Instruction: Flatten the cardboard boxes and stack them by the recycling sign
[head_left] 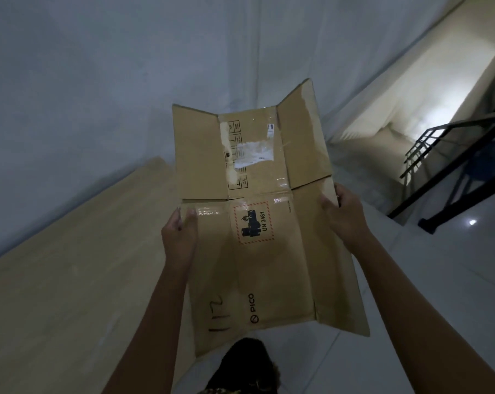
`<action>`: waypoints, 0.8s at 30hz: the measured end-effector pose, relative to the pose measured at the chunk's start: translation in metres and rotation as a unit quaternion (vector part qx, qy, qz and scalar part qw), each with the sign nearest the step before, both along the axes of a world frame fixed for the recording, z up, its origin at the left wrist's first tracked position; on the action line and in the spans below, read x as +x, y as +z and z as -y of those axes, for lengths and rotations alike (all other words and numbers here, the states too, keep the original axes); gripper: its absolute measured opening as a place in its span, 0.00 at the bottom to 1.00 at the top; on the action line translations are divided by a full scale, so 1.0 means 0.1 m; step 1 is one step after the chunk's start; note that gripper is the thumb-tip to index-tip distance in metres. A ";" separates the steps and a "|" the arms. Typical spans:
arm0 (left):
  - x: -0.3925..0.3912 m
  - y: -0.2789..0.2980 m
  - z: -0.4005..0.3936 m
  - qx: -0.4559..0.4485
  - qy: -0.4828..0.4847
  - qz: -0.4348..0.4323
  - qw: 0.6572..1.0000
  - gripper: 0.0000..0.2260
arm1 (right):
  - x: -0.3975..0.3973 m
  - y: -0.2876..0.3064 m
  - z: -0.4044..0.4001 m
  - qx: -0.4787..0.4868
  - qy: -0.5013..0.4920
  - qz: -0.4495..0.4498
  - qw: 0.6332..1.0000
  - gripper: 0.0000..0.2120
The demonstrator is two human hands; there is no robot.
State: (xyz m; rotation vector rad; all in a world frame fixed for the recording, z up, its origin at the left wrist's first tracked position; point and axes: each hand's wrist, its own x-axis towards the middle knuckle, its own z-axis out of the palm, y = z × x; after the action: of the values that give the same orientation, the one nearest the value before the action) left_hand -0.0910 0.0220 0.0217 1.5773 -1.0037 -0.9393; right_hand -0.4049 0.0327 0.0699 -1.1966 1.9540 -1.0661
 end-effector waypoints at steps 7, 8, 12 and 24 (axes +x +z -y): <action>-1.29 -0.17 1.17 -0.006 -0.014 0.008 1.000 0.08 | -1.23 -0.04 1.05 0.002 0.003 -0.010 1.000 0.12; -1.42 -0.23 1.35 0.003 -0.014 0.005 1.000 0.09 | -1.37 -0.06 1.24 0.003 0.009 -0.004 1.000 0.13; -1.83 -0.43 2.02 0.042 -0.013 -0.060 0.997 0.11 | -1.80 -0.19 1.94 0.016 0.036 0.006 0.999 0.10; -1.67 -1.05 2.83 0.146 0.161 0.056 0.974 0.20 | -1.76 -1.08 3.80 0.183 0.168 -0.008 0.969 0.05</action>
State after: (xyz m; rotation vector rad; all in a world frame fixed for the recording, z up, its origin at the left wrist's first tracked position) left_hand -0.2576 -0.2611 -0.0829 1.9885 -0.6748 -0.8025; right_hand -0.5814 -0.3471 -0.0377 -1.2661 1.7754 -0.4985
